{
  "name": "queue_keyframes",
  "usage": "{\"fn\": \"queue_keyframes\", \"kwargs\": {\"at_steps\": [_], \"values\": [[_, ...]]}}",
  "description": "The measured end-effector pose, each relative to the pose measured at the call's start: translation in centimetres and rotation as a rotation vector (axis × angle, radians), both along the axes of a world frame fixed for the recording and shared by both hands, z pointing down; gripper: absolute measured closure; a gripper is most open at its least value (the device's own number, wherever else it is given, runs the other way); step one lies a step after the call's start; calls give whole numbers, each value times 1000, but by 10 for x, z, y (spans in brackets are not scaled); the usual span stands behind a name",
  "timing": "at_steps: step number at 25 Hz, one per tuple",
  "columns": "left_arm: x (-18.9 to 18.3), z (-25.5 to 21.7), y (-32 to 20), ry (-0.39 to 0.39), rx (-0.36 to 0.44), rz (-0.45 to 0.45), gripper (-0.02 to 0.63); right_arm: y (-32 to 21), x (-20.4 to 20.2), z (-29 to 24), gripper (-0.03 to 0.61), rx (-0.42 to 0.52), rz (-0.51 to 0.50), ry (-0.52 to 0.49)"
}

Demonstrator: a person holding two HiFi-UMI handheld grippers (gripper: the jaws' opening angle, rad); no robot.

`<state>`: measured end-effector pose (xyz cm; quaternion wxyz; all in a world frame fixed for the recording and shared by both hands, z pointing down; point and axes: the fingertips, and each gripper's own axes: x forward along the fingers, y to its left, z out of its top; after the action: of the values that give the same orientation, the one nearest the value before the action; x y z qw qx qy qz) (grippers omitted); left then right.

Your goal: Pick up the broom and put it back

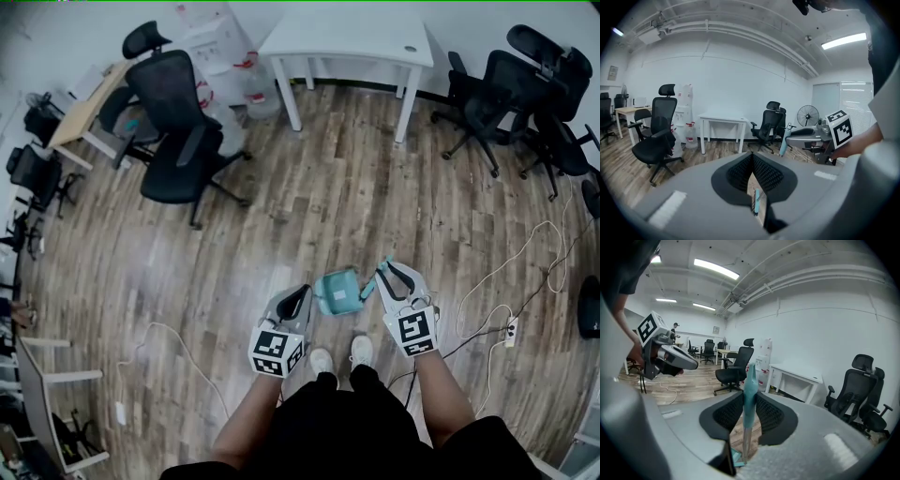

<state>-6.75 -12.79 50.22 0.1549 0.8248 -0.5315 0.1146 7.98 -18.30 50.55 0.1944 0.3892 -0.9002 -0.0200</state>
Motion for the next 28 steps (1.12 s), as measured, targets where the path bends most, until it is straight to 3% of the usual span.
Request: {"fn": "queue_keyframes", "kwargs": {"at_steps": [8,14,28], "values": [[-3,22,7,24,-53,-43,594,12,4,46,488,-78,-40,90],[-2,27,2,53,-48,-65,594,17,2,75,488,-110,-86,134],[-13,56,22,104,-98,-159,594,34,-10,132,486,-123,-215,275]]}}
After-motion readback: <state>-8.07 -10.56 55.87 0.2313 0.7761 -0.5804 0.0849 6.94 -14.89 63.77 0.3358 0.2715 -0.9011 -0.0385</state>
